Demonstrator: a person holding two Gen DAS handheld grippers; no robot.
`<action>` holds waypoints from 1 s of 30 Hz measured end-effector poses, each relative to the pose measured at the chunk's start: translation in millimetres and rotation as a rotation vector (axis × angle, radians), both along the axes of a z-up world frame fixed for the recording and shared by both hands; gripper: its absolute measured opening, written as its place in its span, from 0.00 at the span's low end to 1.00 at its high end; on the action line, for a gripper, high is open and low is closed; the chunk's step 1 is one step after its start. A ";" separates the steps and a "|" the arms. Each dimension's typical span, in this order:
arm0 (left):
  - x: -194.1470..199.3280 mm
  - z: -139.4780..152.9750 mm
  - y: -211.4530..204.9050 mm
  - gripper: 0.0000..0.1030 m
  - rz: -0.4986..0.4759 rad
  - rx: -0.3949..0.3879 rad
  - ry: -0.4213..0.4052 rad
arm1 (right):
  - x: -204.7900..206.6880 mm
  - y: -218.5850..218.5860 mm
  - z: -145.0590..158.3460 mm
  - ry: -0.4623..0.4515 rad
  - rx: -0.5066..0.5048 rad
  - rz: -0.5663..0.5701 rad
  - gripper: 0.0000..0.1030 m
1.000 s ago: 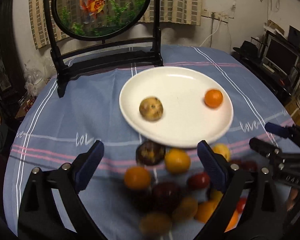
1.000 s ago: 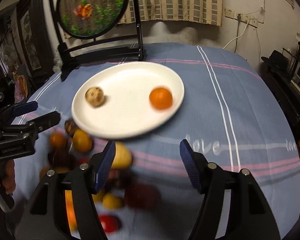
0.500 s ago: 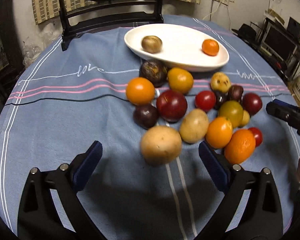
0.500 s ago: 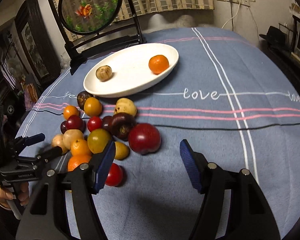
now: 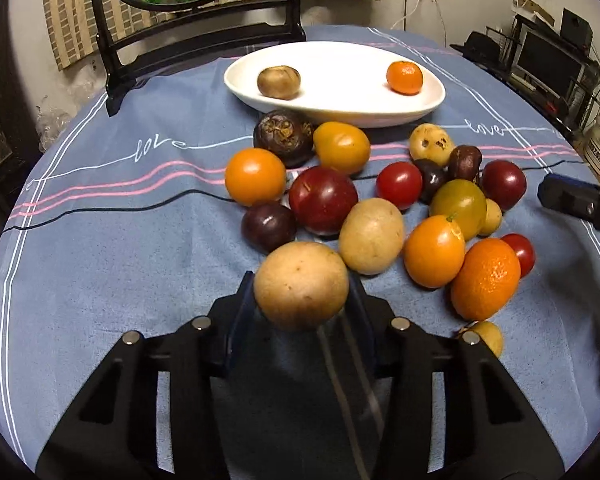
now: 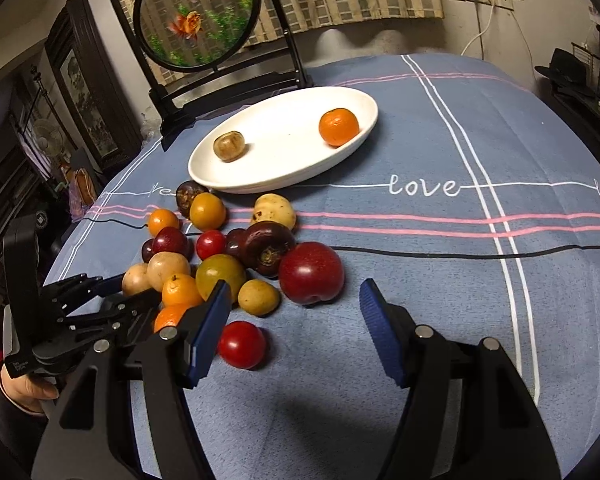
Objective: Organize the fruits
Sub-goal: 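Grasp a pale brown potato-like fruit with the left tool while the right tool grasps a red apple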
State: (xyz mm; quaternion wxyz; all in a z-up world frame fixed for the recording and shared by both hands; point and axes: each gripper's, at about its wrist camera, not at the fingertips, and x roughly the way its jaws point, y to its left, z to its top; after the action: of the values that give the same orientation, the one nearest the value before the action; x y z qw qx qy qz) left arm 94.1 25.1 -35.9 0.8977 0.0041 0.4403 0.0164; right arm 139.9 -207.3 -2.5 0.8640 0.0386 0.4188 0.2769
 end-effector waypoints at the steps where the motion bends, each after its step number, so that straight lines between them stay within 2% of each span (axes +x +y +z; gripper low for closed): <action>1: -2.3 3.8 0.9 0.44 0.006 -0.002 -0.019 | -0.8 1.2 -0.4 0.000 -0.005 0.006 0.65; 6: -11.4 21.9 4.9 0.45 0.001 -0.063 -0.090 | -2.2 0.4 -3.2 -0.001 -0.057 -0.010 0.65; 12: -12.8 19.0 9.5 0.45 0.002 -0.106 -0.086 | 1.7 13.1 -8.3 -0.022 -0.210 -0.056 0.65; 14: -13.3 18.5 10.3 0.45 -0.005 -0.120 -0.089 | 8.2 17.9 -11.1 -0.005 -0.229 -0.065 0.65; 21: -10.2 13.0 11.4 0.45 -0.016 -0.151 -0.069 | 28.7 28.0 -16.8 0.032 -0.229 -0.115 0.64; 23: -10.1 12.5 11.2 0.45 -0.020 -0.150 -0.068 | 32.0 31.4 -21.6 0.049 -0.232 -0.114 0.55; 24: -10.1 12.6 11.0 0.45 -0.022 -0.149 -0.070 | 34.1 30.9 -24.8 0.067 -0.195 -0.103 0.46; 25: -10.0 12.3 11.0 0.45 -0.023 -0.149 -0.070 | 35.3 29.0 -26.4 0.077 -0.158 -0.096 0.42; 26: -10.0 12.5 10.9 0.45 -0.021 -0.151 -0.071 | 36.7 26.0 -28.4 0.085 -0.121 -0.094 0.42; 30: -9.6 12.7 12.3 0.45 -0.021 -0.164 -0.072 | 36.0 21.3 -27.8 0.091 -0.096 -0.095 0.41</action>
State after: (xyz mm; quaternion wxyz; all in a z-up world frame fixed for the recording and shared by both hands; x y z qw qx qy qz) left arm 84.5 37.3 -23.2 0.9105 -0.0654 0.4074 -0.0289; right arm 175.9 -186.1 -30.2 0.8572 0.0296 0.4679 0.2131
